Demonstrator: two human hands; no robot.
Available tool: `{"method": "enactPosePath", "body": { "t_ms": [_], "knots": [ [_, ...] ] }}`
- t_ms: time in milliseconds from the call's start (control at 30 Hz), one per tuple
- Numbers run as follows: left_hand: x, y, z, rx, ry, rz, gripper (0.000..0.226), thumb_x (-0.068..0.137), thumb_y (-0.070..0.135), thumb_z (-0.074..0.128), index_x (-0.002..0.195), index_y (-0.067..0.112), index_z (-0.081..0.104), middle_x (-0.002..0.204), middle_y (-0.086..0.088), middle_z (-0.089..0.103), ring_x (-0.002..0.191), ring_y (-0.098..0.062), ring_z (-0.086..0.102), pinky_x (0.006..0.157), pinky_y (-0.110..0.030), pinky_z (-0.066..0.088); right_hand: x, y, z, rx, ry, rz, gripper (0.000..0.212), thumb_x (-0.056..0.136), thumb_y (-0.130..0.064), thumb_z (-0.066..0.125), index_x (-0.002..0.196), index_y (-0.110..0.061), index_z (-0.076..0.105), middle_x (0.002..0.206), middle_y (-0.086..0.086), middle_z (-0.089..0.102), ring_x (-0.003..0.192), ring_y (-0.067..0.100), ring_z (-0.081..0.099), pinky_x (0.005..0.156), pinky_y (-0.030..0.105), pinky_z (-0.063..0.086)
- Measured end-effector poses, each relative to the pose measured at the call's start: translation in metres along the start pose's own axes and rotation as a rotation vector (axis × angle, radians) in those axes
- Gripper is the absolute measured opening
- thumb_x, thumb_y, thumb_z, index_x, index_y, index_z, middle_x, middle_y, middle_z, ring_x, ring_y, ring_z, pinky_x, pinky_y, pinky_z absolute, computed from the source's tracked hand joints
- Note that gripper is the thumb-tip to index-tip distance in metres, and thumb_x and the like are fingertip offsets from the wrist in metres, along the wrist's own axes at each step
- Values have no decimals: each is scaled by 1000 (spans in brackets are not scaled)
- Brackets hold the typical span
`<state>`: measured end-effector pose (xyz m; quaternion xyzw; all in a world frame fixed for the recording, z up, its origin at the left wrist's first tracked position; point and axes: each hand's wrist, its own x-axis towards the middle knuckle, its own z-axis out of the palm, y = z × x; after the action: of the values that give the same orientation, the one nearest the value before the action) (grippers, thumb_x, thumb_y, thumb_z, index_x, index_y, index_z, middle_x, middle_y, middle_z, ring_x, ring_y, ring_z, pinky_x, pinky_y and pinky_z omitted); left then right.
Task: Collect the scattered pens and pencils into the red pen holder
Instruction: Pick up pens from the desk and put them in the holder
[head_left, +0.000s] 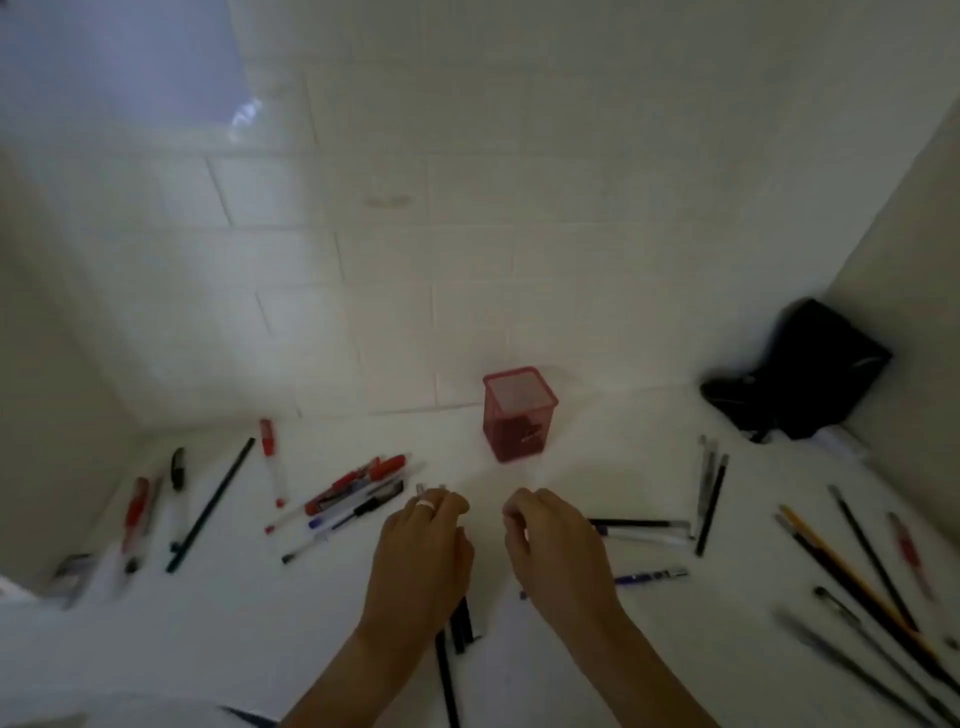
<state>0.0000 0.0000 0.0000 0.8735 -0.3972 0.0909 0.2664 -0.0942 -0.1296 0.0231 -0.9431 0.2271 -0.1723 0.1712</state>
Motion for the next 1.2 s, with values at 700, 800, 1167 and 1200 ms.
{"method": "enactPosePath", "body": {
  "t_ms": [700,800,1167,1200],
  "knots": [
    [-19,-25,35,-337,71,-39,35,104,16,39,133,25,57,121,5,63,111,-8,60,105,-29,47,-37,-19,44,29,-22,-231,27,98,-37,42,112,-23,62,104,-4,58,94,11,51,79,24,47],
    [-16,-23,32,-417,105,-55,26,105,20,40,116,28,62,108,12,65,99,8,61,93,-13,45,-28,-23,44,18,-74,-178,23,95,-31,50,113,-19,57,109,2,54,100,18,51,80,29,46],
    [20,-23,45,-321,91,-6,42,87,-7,52,121,16,60,109,11,51,93,0,50,83,0,37,14,-24,49,-43,-60,142,24,98,-26,51,117,-11,53,120,10,53,107,25,56,80,31,47],
    [21,-22,46,-313,109,-3,41,85,-8,54,119,15,61,110,11,49,94,1,48,84,0,36,16,-25,50,-65,-43,155,25,99,-26,50,118,-10,54,121,10,53,107,25,57,81,30,47]
  ]
}}
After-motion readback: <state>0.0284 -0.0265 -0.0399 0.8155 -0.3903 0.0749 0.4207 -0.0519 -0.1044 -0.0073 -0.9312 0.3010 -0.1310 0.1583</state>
